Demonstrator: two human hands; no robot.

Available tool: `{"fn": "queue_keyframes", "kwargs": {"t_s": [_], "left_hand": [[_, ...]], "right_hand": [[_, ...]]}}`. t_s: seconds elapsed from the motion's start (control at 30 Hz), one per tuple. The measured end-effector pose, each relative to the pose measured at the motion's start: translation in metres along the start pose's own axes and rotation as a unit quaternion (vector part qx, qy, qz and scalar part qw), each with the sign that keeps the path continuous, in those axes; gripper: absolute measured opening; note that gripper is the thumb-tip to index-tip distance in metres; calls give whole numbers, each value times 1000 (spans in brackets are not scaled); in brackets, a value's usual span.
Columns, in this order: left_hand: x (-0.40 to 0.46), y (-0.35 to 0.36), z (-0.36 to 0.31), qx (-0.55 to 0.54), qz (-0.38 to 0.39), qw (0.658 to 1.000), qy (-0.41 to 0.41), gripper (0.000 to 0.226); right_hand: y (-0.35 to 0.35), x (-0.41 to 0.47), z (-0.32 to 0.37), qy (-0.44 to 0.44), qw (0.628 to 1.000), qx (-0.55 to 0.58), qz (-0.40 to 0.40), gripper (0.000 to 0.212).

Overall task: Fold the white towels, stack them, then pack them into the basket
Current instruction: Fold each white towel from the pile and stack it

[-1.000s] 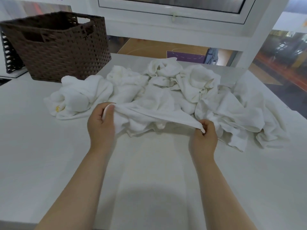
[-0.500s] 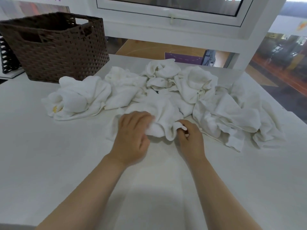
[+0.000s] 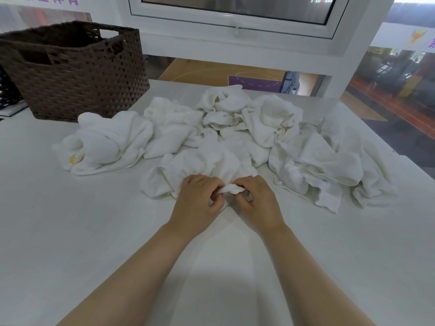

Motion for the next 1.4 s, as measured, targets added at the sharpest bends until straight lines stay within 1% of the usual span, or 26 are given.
{"fn": "queue_keyframes", "kwargs": {"t_s": [0.07,0.13,0.2,0.27,0.33,0.47,0.57,0.63,0.7,0.77,0.83,0.87,0.97,1.03,1.07,1.1,1.17,1.2,1.27,1.3,1.33,1.4], "left_hand": [[2,-8,4,-51,-16,998,-18,14],[1,-18,8,-153,-44,986,-47,12],[-5,-27,13,-270,-68,956,-93,14],[-12,-33,16,-357,-89,920,-133,18],[-15,-42,17,-407,-118,891,-163,19],[-16,-55,36,-427,-160,867,-199,18],[-16,-60,49,-416,-168,870,-207,22],[-18,-57,51,-407,-156,874,-215,27],[-18,-49,43,-388,-113,892,-205,28],[-17,-40,28,-360,-60,913,-184,24],[-13,-34,9,-319,-24,937,-140,13],[-11,-32,0,-296,-12,948,-116,8],[-3,-34,-21,-249,-7,966,-65,9],[3,-43,-30,-218,-13,975,-37,9],[6,-47,-35,-200,-10,980,-22,8],[8,-48,-37,-185,-2,983,-13,8],[12,-50,-39,-167,13,986,-7,11],[12,-50,-38,-167,17,986,-10,15],[8,-48,-30,-167,29,985,-33,25],[5,-46,-23,-152,47,986,-48,30],[1,-42,-15,-123,71,988,-61,32],[-10,-37,1,-35,112,990,-72,26]], "right_hand": [[3,2,-2,4,1000,-13,8,15],[4,3,-4,3,1000,-21,6,19],[3,5,-7,7,1000,-24,-2,19],[-3,5,-10,20,999,-29,-22,16],[-8,6,-10,26,998,-36,-39,16],[-2,6,-14,38,997,-59,-18,19],[2,7,-17,53,997,-57,-5,17],[1,6,-21,73,996,-47,-12,17],[-4,4,-24,86,995,-46,-33,25],[-12,3,-23,88,993,-51,-62,38],[-18,0,-12,70,993,-49,-81,50],[-18,-2,-3,47,995,-42,-77,55],[-16,-15,35,-53,998,-16,-34,62],[-18,-19,51,-80,997,12,-4,60],[-20,-18,56,-75,997,23,16,59],[-20,-14,57,-50,997,37,41,56],[-22,-4,56,5,994,75,80,35],[-28,2,55,25,993,98,69,30],[-48,12,46,82,986,143,7,35],[-59,15,38,118,978,169,-28,33],[-73,18,30,153,967,190,-68,31],[-97,17,9,224,937,229,-142,27]]}}
Point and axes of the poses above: each hand's wrist, its own x-axis towards the middle knuckle, its own y-axis out of the palm, z = x × y, the point moved 10 cm from there along x, towards the middle knuckle, and after that the axes turned 5 degrees about -x, right-handed, at the moved point
